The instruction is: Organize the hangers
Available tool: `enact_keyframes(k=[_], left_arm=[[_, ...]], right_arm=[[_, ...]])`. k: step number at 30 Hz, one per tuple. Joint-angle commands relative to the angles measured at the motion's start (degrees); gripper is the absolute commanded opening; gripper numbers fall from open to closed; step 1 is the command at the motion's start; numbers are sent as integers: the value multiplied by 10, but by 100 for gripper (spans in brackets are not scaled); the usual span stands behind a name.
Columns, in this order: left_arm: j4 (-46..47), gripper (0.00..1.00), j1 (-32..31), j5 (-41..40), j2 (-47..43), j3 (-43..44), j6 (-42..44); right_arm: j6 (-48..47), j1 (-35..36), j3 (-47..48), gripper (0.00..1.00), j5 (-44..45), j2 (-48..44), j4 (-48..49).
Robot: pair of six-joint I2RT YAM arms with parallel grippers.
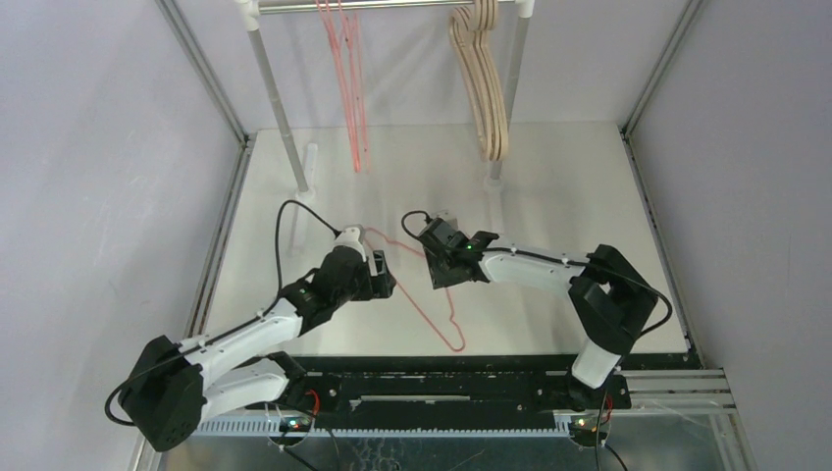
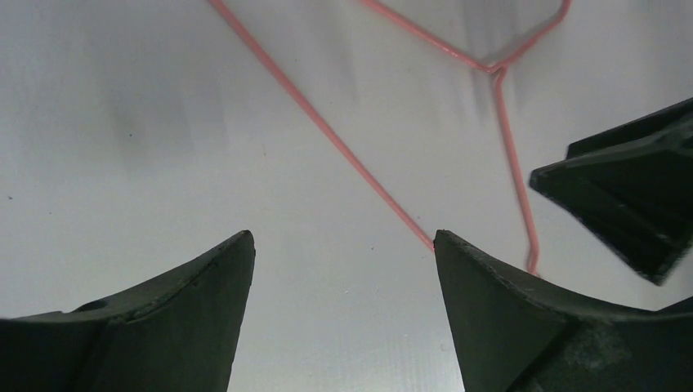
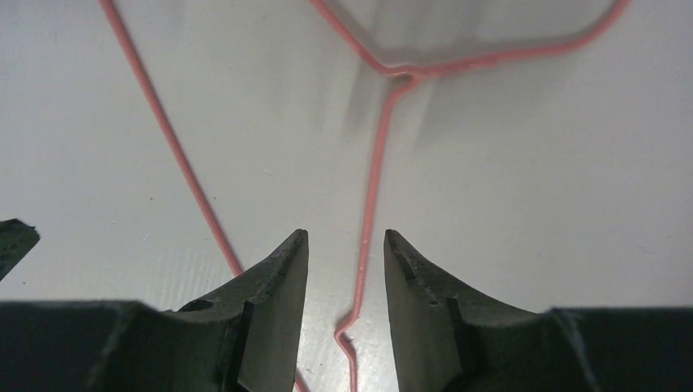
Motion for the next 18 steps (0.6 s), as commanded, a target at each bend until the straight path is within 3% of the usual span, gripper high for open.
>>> enact_keyframes(k=[1,18], left_arm=[[-12,85,2,-13,-24,26,7],[-14,85,2,-19,-29,13,5]], right_arm=[[-9,10,28,47,-7,27,-31],[38,34,-41,42,8,32,-14]])
